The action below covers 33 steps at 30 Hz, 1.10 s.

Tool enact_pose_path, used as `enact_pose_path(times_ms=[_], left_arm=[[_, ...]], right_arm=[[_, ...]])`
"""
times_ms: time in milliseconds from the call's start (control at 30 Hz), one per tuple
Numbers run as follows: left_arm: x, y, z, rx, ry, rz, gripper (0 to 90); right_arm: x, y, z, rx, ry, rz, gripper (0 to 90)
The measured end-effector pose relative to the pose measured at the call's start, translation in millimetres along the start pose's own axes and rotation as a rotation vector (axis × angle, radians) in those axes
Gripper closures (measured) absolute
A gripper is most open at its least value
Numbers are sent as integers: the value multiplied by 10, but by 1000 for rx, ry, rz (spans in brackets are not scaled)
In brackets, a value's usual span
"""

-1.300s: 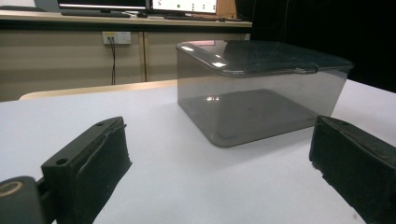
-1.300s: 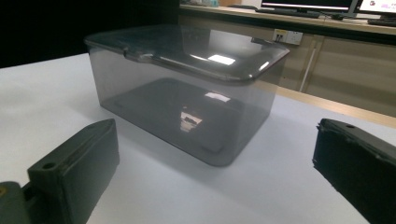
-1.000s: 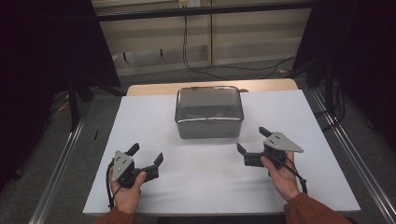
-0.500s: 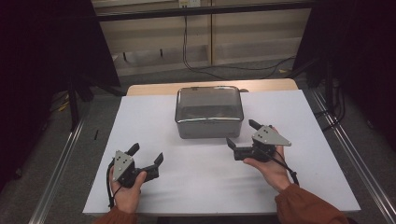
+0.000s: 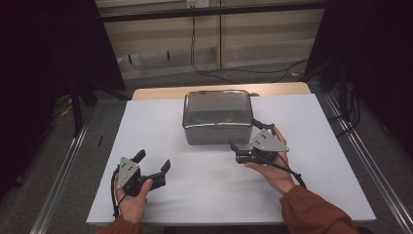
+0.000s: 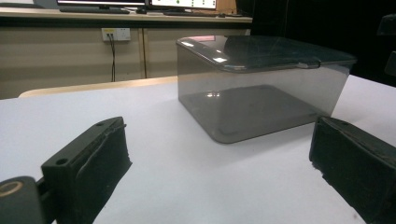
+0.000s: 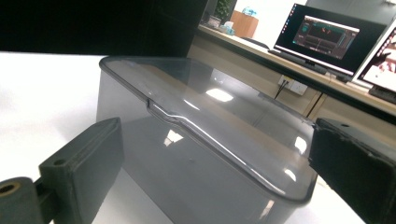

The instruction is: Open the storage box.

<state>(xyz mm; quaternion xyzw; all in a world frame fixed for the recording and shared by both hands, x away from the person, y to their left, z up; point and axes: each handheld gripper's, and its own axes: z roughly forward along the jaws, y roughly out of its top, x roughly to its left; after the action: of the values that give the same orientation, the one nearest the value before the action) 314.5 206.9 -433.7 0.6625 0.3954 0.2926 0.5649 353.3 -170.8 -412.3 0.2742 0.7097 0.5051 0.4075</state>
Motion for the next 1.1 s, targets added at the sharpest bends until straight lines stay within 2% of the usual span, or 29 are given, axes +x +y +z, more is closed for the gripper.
enact_pose_path(times_ms=[33,67,133,167,200,233,267,300,333,433,567,600,633,667,700,833,900,933,967,1000,1033,1067,1100], left_arm=[[0,0,0,0,0,0,43],[3,-2,3,1,2,1,43],[8,-3,4,3,5,6,43],[8,-3,3,3,7,7,43],[8,-3,3,3,7,7,43],[2,4,-6,-1,5,8,43],[2,4,-6,-1,5,8,43],[-8,13,-16,-8,3,17,43],[-10,13,-16,-9,1,19,43],[-3,7,-11,-3,3,13,43],[0,9,-10,-5,4,14,43],[-1,8,-10,-5,5,13,43],[-3,7,-7,-3,3,8,43],[-3,7,-7,-3,3,8,43],[-3,6,-6,-3,-1,2,43],[0,8,-8,-2,-1,4,43],[3,4,-5,0,5,9,43],[3,4,-5,0,5,9,43],[5,4,-4,0,5,11,43],[8,4,-3,1,6,14,43],[11,4,-2,1,9,18,43],[10,1,2,1,10,17,43],[12,0,3,4,11,18,43]], right_arm=[[0,0,0,0,0,0,30],[15,12,22,-2,-3,-44,46],[22,22,33,-4,-1,-63,55],[46,49,55,-8,-1,-106,58],[46,49,55,-8,-1,-106,58],[63,74,82,-3,-2,-148,60],[63,74,82,-3,-2,-148,60],[83,83,110,2,-4,-178,62],[92,86,118,8,-3,-188,63],[143,83,155,31,4,-256,83],[201,80,211,61,23,-326,87],[201,80,211,61,23,-326,87],[224,86,239,70,18,-376,99],[224,86,239,70,18,-376,99],[250,94,261,72,11,-416,111],[279,103,286,84,17,-452,155],[315,93,318,96,3,-531,162],[315,93,318,96,3,-531,162],[336,87,335,108,-6,-579,179],[344,85,343,108,-11,-604,189],[344,85,343,108,-11,-604,189],[352,86,352,109,-17,-629,204],[363,93,365,108,-34,-684,233]])
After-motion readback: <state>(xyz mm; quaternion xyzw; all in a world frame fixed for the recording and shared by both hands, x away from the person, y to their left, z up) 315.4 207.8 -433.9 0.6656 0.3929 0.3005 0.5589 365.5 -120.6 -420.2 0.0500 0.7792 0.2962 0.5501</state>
